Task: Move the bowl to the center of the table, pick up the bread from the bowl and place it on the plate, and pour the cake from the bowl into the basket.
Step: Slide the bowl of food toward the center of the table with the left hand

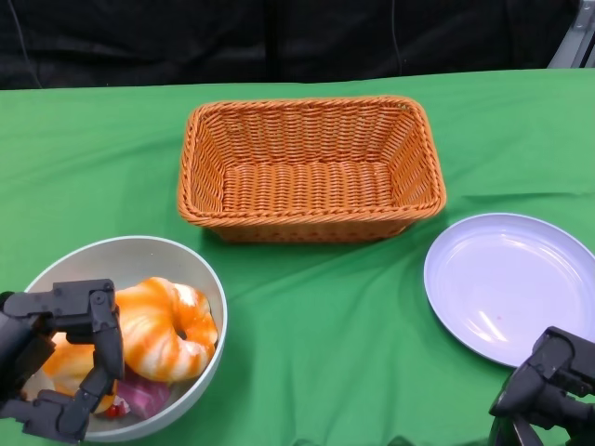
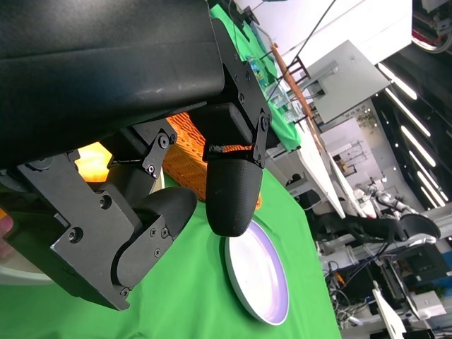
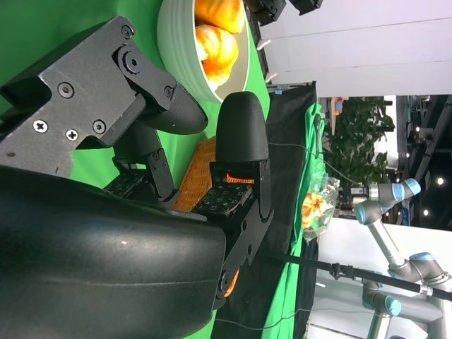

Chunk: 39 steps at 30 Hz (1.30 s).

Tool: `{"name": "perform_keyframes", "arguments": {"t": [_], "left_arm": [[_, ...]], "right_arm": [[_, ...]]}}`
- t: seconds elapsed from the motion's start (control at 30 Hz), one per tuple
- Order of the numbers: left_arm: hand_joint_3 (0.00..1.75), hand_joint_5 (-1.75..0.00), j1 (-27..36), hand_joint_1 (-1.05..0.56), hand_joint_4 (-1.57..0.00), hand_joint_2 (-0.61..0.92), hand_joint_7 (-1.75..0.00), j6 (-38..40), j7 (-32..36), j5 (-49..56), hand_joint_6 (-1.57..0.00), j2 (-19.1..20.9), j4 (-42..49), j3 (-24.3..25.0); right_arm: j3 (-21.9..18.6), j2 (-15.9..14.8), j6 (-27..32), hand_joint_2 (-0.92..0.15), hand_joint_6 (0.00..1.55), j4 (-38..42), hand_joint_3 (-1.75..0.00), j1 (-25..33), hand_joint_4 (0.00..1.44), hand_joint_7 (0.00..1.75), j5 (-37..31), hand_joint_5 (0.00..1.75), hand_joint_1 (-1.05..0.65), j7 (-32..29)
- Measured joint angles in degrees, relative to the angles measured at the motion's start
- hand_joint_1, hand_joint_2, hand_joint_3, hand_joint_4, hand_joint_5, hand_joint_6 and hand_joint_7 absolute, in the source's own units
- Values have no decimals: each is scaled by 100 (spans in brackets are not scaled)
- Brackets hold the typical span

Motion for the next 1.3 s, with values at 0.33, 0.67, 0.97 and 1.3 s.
{"name": "perform_keyframes", "arguments": {"t": [0.33, 0.67, 0.97, 1.3], "left_arm": [[154, -175, -30, -1, -89, 30, -149, -16, 0, 9, -83, 0, 76, -3], [128, -159, -109, 2, -87, 49, -133, -78, 121, -49, -81, -44, 159, 184], [90, -141, -368, -16, -79, 58, -92, -86, 229, -262, -86, -136, 335, 465], [15, -77, -621, -42, -76, 92, -26, -487, 1408, 856, -87, -208, 695, 897]], "right_arm": [[36, 19, 0, -41, 73, 1, -133, -28, 82, 129, -19, 156, -4, -15], [150, 52, 0, -42, 74, 20, -130, -68, 82, 126, -112, 155, -5, -104], [194, 95, -32, -41, 74, 81, -131, -151, 83, 128, -211, 155, -5, -156], [243, 102, -54, -45, 74, 84, -122, -150, 83, 125, -249, 153, -7, -178]]}}
